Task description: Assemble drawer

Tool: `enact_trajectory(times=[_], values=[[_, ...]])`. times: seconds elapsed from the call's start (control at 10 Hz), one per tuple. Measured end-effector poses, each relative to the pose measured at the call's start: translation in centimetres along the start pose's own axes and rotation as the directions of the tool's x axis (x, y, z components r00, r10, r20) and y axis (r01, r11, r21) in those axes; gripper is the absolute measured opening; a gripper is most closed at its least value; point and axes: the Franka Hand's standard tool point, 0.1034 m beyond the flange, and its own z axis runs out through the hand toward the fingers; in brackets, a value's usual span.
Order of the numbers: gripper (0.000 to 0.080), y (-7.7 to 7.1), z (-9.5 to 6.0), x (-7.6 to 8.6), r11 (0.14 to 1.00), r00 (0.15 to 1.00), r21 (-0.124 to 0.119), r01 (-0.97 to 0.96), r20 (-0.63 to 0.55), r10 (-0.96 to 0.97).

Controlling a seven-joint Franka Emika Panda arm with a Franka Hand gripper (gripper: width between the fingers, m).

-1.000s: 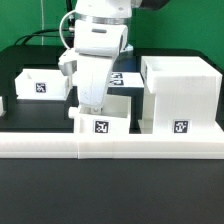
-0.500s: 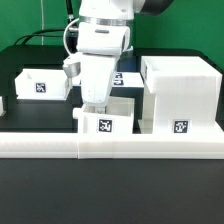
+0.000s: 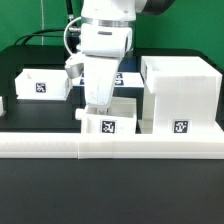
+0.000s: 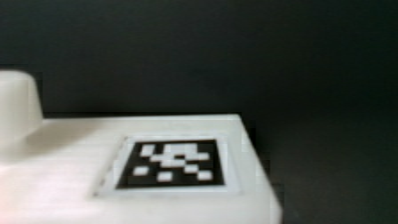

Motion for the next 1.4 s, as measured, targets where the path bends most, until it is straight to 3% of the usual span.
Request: enact_trajectory(times=[0.6,0.7,0.9,1.1,1.2,1.4], values=[[0.0042,-0.2,0.1,0.4,1.0,1.0,0.004,0.001,-0.003,-0.001],[0.0042,-0.2,0.0,0.5,1.0,1.0,0.012,0.003,-0.002,-0.003],[0.0042,0.4,-0.4,0.9,0.998,1.0,0.06,0.019,0.007,-0.019],[0.0042,1.0,-0.4,1.0,0.998,0.999,0.048,0.051,0.005,-0.052],[0.0042,1.0,-0.3,1.1,0.998,0.999,0.025,0.05,0.001,-0.05],[0.0042,1.1,-0.3,1.1,0.999,0.999,0.018,0.049,0.0,-0.049]])
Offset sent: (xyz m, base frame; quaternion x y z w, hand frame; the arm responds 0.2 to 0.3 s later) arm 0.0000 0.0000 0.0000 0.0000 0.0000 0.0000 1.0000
